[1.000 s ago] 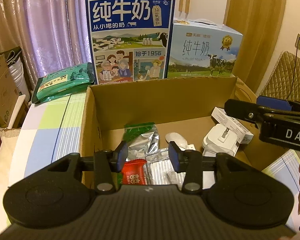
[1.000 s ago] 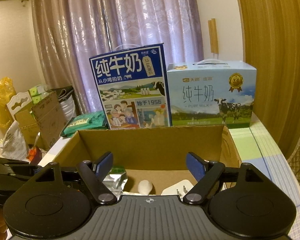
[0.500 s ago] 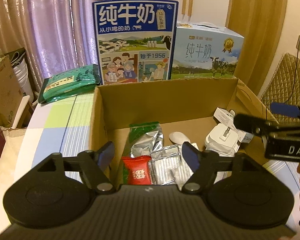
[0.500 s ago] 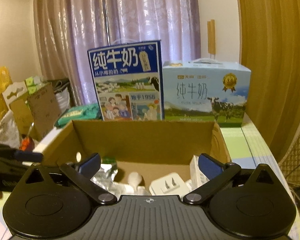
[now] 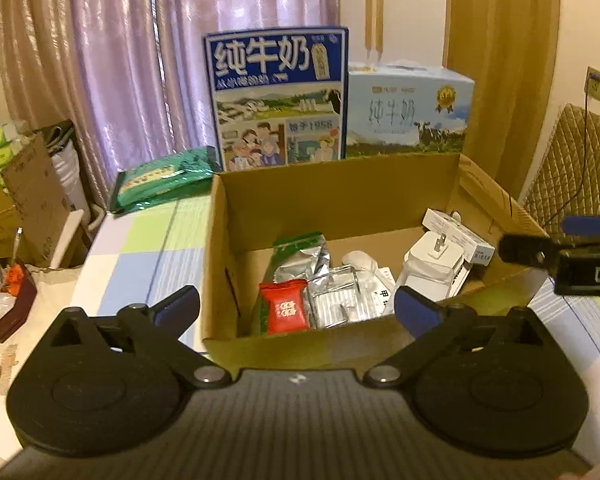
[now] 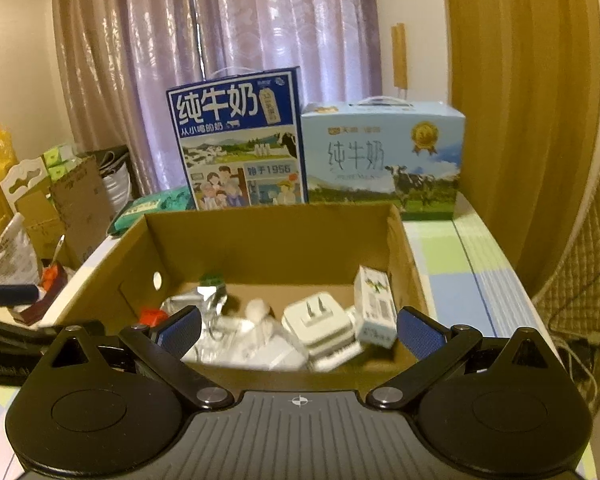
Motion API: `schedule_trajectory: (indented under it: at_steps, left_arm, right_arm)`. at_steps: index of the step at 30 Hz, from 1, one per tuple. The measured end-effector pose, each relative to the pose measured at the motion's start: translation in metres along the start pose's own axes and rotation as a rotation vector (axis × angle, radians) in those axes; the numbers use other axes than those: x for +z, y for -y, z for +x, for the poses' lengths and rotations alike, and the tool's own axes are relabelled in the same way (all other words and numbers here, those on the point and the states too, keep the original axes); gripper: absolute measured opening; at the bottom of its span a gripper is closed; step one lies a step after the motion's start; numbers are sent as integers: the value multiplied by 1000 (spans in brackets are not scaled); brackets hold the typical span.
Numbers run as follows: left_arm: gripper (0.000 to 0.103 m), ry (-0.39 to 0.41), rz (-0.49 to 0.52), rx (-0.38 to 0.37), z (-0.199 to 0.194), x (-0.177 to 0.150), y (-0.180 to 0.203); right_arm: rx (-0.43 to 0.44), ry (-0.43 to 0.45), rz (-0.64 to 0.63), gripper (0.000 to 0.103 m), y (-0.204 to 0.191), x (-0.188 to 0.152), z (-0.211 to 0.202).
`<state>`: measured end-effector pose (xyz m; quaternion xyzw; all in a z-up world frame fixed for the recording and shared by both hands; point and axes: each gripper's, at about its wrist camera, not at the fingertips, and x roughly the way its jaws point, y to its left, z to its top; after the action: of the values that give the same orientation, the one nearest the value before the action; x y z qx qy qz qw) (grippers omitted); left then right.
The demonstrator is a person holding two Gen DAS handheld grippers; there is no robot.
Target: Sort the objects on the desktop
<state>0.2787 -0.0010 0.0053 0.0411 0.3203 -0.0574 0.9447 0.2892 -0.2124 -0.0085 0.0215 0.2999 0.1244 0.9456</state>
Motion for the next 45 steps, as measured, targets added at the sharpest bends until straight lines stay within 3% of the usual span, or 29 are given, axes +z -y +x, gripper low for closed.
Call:
schedule_trajectory:
  at_steps: [16,23,28,35,45]
  left_arm:
    - [102,61,-111,41,-95,-45,3]
    - [101,69,-208,7,-143,-63,7]
    - [102,74,-199,23,-177,-73,18]
    - [102,140,-182,42,-227,-75,27]
    - [102,145,-141,57,-265,-75,32]
  right_arm:
    - [-12,14,51,101,-15,-38,-96]
    - [-35,-27,31,101,-24,-50,-137]
    - [-45,-26,-2,101,-34,-52,-166]
    - [-37,-10,-6,101,-44,-45,-199]
    - [-53,-10,17,101,-52,-45,-237]
